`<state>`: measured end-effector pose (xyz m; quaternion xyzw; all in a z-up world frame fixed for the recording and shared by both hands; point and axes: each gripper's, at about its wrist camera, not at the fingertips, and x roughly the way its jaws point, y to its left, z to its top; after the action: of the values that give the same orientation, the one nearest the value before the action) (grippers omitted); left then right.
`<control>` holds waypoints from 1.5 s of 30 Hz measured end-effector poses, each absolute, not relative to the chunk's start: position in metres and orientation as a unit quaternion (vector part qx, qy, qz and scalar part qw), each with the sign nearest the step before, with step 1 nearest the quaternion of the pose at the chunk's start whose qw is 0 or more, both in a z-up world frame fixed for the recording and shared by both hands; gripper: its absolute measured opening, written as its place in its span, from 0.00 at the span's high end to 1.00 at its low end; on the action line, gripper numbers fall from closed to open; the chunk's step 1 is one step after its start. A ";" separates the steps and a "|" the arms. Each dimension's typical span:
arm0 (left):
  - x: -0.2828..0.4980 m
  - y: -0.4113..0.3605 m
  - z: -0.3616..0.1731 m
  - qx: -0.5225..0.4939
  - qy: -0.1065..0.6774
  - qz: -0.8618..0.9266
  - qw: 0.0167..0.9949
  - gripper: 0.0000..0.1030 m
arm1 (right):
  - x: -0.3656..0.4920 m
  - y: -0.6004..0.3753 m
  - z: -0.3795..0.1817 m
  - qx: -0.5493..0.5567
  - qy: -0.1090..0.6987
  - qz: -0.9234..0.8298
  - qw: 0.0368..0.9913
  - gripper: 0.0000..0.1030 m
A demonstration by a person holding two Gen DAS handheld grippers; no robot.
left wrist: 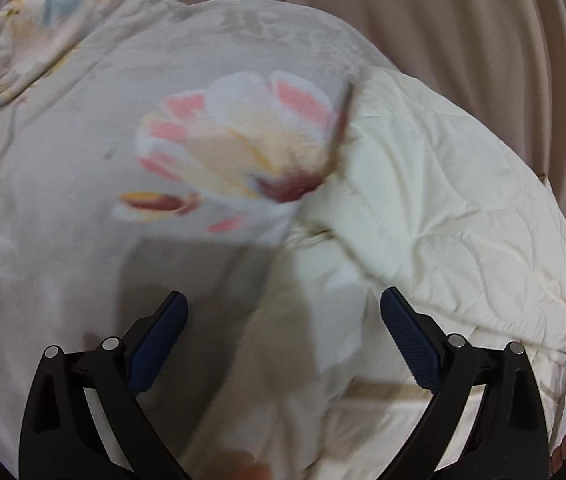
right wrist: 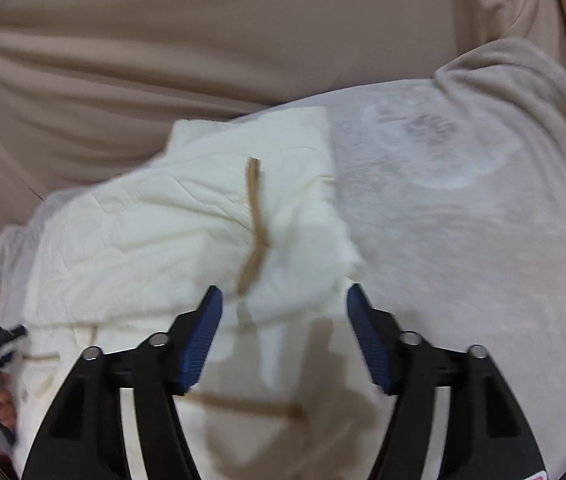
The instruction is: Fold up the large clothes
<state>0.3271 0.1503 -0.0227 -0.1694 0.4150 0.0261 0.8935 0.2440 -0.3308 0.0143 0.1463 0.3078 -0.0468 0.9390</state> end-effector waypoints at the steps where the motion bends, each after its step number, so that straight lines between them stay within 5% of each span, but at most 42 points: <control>1: 0.326 0.155 -0.025 -0.174 0.429 0.016 0.886 0.06 | 0.237 -0.331 0.013 0.132 0.323 -0.049 0.936 0.35; 7: 0.319 0.153 -0.033 -0.125 0.488 -0.037 0.863 0.05 | 0.219 -0.333 -0.021 0.109 0.421 -0.050 0.899 0.34; 12: 0.310 0.146 -0.034 -0.109 0.492 -0.022 0.863 0.05 | 0.215 -0.328 -0.022 0.131 0.420 -0.032 0.897 0.73; 15: 0.302 0.144 -0.036 -0.104 0.487 -0.025 0.867 0.05 | 0.209 -0.325 -0.017 0.128 0.416 -0.029 0.900 0.86; 27: 0.289 0.149 -0.037 -0.085 0.488 -0.011 0.869 0.05 | 0.196 -0.326 -0.009 0.157 0.404 -0.026 0.901 0.90; 31: 0.269 0.164 -0.022 -0.143 0.495 -0.051 0.856 0.32 | 0.170 -0.323 0.005 0.148 0.398 -0.014 0.906 0.91; 32: 0.258 0.171 -0.017 -0.156 0.498 -0.059 0.851 0.33 | 0.155 -0.323 0.008 0.143 0.402 -0.008 0.904 0.91; 42: 0.145 0.207 0.006 -0.144 0.460 -0.041 0.875 0.33 | 0.037 -0.318 0.008 0.098 0.411 -0.024 0.906 0.77; 45: 0.158 0.197 0.038 -0.121 0.413 -0.053 0.901 0.16 | 0.045 -0.315 0.062 0.132 0.332 0.011 0.934 0.66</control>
<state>0.1576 0.1968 0.0384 -0.1205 0.4135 -0.0526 0.9010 0.0452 -0.3148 0.0621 0.1321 0.3316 0.0112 0.9341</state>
